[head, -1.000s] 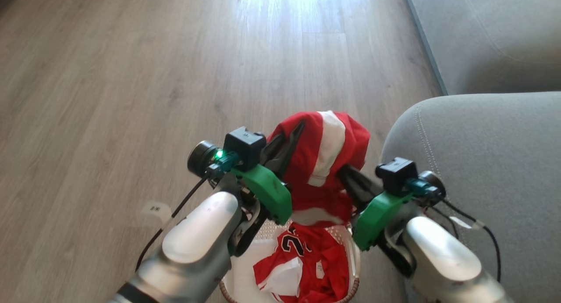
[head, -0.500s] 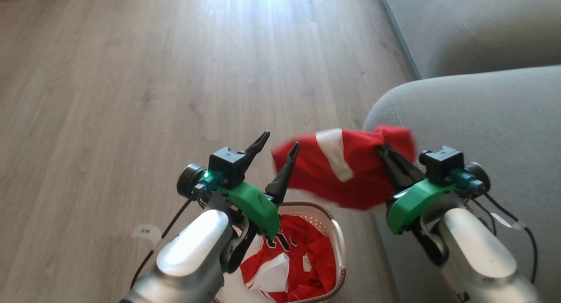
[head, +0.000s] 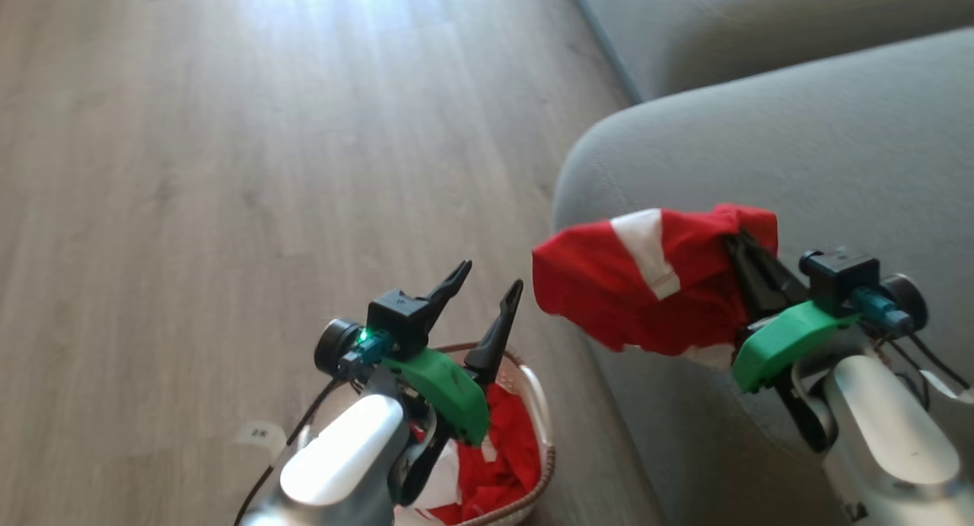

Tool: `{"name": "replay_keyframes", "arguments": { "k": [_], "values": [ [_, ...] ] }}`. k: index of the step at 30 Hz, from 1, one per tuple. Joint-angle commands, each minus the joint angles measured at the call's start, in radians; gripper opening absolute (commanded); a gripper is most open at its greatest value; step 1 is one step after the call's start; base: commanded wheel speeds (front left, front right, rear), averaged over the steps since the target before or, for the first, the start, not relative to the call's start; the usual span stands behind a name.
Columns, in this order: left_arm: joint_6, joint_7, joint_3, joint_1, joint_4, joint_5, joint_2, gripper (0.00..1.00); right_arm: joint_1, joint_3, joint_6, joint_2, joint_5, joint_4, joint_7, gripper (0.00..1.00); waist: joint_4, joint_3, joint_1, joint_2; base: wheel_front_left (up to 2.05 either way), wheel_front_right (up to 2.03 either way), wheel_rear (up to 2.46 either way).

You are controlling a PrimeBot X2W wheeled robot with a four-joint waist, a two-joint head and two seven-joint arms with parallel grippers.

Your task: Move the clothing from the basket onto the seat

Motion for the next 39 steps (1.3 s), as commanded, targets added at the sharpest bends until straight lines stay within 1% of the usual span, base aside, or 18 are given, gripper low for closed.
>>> {"name": "replay_keyframes", "arguments": {
  "k": [1, 10, 14, 18, 24, 29, 30, 35, 39],
  "values": [
    [0.005, -0.011, 0.028, -0.029, -0.025, -0.005, 0.008, 1.0, -0.032, 0.004, 0.0, -0.01, -0.008, -0.04, -0.006, 0.0, -0.039, 0.013, 0.0, 0.0, 0.0, 0.0, 0.0],
    [0.01, -0.028, 0.008, -0.025, -0.02, -0.007, 0.002, 1.0, -0.044, -0.013, 0.0, -0.016, -0.018, -0.087, 0.013, 0.0, -0.16, 0.045, 0.0, 0.0, 0.0, 0.0, 0.0],
    [0.012, -0.033, -0.001, -0.027, -0.02, -0.008, 0.001, 1.0, -0.049, -0.018, 0.0, -0.019, -0.02, -0.102, 0.022, 0.0, -0.191, 0.061, 0.0, 0.0, 0.0, 0.0, 0.0],
    [0.017, -0.037, -0.006, -0.03, -0.021, -0.012, 0.0, 1.0, -0.065, -0.017, 0.0, -0.019, -0.018, -0.104, 0.028, 0.0, -0.204, 0.078, 0.0, 0.0, 0.0, 0.0, 0.0],
    [0.023, -0.041, -0.013, -0.036, -0.026, -0.017, -0.001, 1.0, -0.14, -0.001, 0.0, -0.015, -0.009, -0.066, 0.037, 0.0, -0.187, 0.105, 0.0, 0.0, 0.0, 0.0, 0.0],
    [0.041, -0.042, -0.018, -0.065, -0.038, 0.001, -0.001, 1.0, -0.265, 0.005, 0.0, -0.035, 0.006, -0.005, 0.035, 0.0, -0.15, 0.156, 0.0, 0.0, 0.0, 0.0, 0.0],
    [0.041, -0.042, -0.018, -0.065, -0.038, 0.001, -0.001, 1.0, -0.265, 0.005, 0.0, -0.035, 0.006, -0.005, 0.035, 0.0, -0.15, 0.156, 0.0, 0.0, 0.0, 0.0, 0.0],
    [0.056, -0.042, -0.015, -0.105, -0.075, 0.021, 0.007, 1.0, -0.441, 0.002, 0.0, -0.075, 0.01, 0.079, 0.031, 0.0, -0.103, 0.233, 0.0, 0.0, 0.0, 0.0, 0.0],
    [0.062, -0.03, -0.022, -0.139, -0.113, 0.039, 0.017, 1.0, -0.598, -0.031, 0.0, -0.122, 0.014, 0.16, 0.023, 0.0, -0.058, 0.307, 0.0, 0.0, 0.0, 0.0, 0.0]
  ]
}}
